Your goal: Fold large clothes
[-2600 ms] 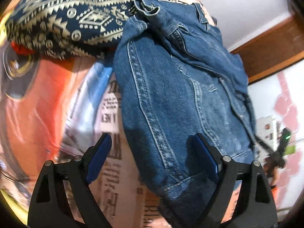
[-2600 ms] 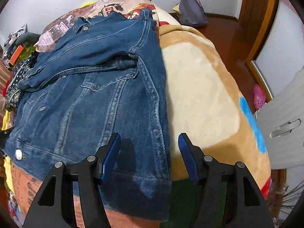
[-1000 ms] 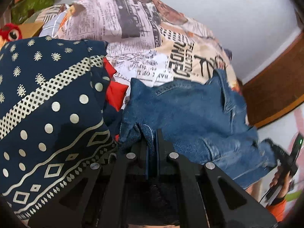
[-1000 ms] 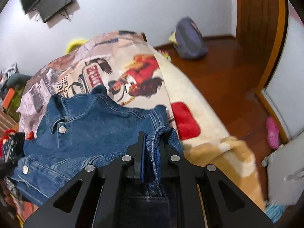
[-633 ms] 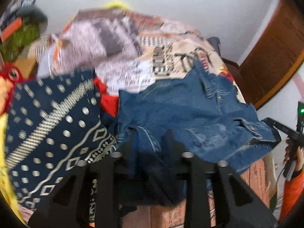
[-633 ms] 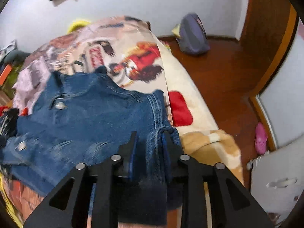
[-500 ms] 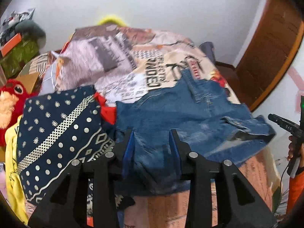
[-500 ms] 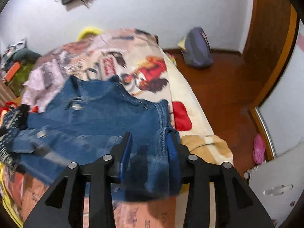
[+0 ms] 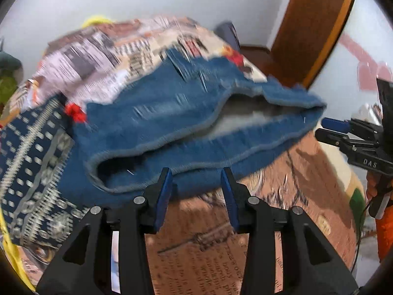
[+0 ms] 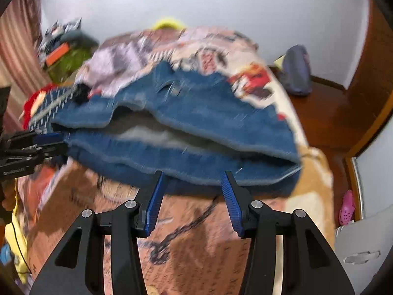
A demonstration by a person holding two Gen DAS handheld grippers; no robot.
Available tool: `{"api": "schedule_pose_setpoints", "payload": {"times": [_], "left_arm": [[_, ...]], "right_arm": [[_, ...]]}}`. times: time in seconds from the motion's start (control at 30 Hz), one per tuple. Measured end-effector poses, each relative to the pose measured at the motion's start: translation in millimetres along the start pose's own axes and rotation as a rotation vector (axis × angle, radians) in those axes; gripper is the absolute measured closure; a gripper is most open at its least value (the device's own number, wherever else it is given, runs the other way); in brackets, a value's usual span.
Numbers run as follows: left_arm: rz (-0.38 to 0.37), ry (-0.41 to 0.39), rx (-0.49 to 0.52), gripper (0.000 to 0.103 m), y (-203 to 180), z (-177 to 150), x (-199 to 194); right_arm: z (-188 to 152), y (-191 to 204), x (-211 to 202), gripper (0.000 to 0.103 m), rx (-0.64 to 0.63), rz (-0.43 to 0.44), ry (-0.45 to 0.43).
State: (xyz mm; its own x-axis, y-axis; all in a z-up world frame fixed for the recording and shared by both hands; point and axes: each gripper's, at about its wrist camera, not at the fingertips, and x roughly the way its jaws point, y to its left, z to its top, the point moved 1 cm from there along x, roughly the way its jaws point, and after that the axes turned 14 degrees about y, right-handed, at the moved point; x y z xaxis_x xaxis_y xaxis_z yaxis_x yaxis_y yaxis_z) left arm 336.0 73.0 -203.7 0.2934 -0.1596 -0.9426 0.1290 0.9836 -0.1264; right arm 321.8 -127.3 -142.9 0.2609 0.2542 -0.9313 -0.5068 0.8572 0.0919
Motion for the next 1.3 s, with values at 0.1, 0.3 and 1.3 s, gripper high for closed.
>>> {"api": "schedule_pose_setpoints", "payload": {"times": [0.1,0.3,1.3], "left_arm": [[0.022,0.042,0.018,0.063,-6,0,26],[0.068,0.054,0.025,0.063,10,25,55],[0.092,0.041,-0.080,0.034,49,61,72]], "right_arm": [[-1,11,22,0.059,-0.036,-0.003,0.047],[23,15,58,0.059,-0.049,0.010,0.115],[93,19,89,0.035,0.051,-0.005,0.017]]}}
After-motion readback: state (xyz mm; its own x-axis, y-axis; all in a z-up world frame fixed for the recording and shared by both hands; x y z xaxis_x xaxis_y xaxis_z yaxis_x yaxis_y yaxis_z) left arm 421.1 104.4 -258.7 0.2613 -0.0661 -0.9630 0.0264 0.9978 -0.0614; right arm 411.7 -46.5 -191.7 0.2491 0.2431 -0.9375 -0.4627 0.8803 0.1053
